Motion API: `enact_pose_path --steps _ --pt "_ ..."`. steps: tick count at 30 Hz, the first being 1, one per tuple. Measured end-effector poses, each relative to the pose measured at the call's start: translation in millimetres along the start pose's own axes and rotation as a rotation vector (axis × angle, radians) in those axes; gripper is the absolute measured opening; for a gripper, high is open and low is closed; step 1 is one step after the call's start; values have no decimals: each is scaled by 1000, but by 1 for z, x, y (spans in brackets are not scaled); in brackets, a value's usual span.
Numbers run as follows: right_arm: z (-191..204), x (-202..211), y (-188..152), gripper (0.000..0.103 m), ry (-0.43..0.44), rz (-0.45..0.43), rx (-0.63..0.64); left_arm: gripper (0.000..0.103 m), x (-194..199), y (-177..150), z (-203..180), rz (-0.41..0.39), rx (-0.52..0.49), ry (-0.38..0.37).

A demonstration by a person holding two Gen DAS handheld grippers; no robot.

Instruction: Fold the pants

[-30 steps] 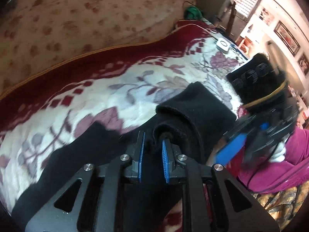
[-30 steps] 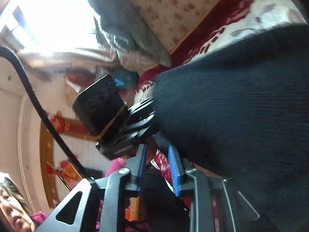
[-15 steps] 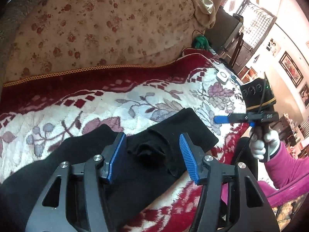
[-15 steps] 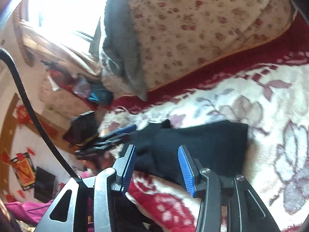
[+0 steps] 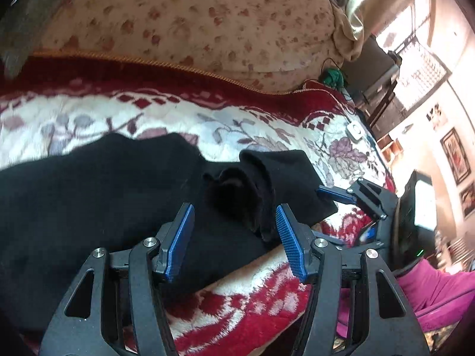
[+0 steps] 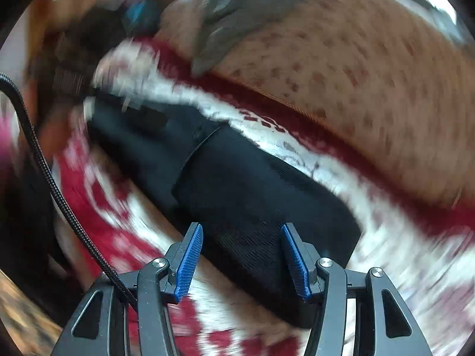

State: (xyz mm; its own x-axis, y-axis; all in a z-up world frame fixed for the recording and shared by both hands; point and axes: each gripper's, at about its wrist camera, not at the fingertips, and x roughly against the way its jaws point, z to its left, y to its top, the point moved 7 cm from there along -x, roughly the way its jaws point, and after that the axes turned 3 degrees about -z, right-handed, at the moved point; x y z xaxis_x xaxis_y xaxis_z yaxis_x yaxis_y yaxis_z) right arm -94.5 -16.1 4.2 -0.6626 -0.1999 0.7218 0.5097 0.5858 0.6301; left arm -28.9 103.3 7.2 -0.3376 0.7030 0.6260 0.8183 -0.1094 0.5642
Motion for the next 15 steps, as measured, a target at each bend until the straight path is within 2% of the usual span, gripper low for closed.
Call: enact_pose_path --steps 4,7,10,12,13,15 --pt "11 -15 -6 53 -97 42 176 56 5 -7 8 -14 49 4" --pt "9 -16 -5 53 -146 17 221 56 7 -9 10 -22 70 -7" --pt "10 -22 -6 53 -156 30 257 56 4 -11 11 -23 86 -14" --pt "2 -20 3 48 -69 0 149 56 3 -13 10 -20 90 -13" --pt "-8 -16 7 45 5 -30 43 56 3 -14 8 -16 85 -13" --pt "-25 -12 9 33 105 -59 -127 56 2 -16 4 -12 66 -6"
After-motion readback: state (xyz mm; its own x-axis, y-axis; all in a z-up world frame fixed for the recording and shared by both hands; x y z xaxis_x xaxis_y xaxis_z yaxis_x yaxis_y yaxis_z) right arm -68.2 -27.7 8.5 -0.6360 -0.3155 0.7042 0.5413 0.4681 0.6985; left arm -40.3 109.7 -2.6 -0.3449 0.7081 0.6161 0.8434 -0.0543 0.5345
